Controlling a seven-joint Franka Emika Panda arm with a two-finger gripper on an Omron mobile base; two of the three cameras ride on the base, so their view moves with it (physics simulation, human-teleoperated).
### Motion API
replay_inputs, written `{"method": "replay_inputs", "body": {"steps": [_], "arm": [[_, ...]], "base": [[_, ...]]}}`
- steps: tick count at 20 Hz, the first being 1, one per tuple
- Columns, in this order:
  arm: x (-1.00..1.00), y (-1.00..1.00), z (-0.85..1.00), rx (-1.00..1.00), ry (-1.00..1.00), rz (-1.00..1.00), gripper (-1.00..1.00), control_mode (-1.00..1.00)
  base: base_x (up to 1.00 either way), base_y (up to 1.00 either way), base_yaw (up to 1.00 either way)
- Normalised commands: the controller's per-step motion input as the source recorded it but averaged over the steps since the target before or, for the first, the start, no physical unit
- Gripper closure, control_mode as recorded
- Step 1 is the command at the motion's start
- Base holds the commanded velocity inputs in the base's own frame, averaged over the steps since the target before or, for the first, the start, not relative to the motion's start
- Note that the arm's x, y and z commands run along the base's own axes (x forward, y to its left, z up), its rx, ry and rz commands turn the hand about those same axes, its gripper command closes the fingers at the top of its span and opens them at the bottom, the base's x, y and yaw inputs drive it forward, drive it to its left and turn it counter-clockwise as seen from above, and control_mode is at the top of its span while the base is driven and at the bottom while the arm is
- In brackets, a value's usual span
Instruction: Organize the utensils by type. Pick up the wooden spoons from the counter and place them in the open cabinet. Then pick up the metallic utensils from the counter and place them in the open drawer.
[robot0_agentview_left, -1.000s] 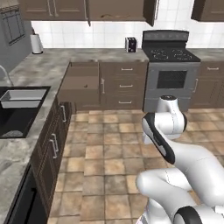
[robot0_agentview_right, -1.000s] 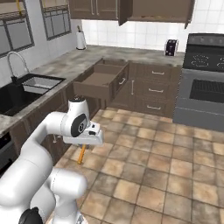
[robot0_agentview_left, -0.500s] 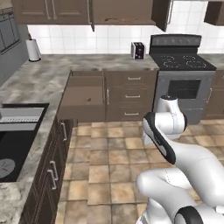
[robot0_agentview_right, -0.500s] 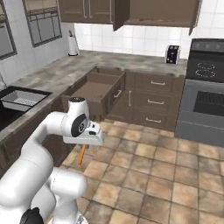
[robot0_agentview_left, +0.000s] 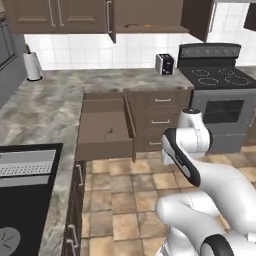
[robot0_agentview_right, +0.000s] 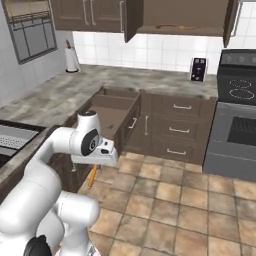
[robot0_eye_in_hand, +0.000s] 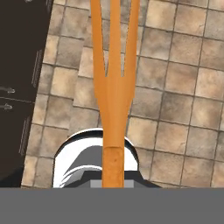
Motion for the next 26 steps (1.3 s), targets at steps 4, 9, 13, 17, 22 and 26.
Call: {"method": "replay_inputs", "body": {"steps": [4,9,13,17,22,26], "arm": [[0.0,0.0,0.0,0.0,0.0,0.0,1.0,1.0],[0.0,0.0,0.0,0.0,0.0,0.0,1.0,1.0],[0.0,0.0,0.0,0.0,0.0,0.0,1.0,1.0],[0.0,0.0,0.0,0.0,0.0,0.0,1.0,1.0],[0.0,0.0,0.0,0.0,0.0,0.0,1.0,1.0],[0.0,0.0,0.0,0.0,0.0,0.0,1.0,1.0]], "base": [[0.6,0.6,-0.32],[0.72,0.56,-0.15],[0.77,0.21,0.06],[0.61,0.0,0.19],[0.46,0.0,0.07],[0.45,0.0,0.0]]}}
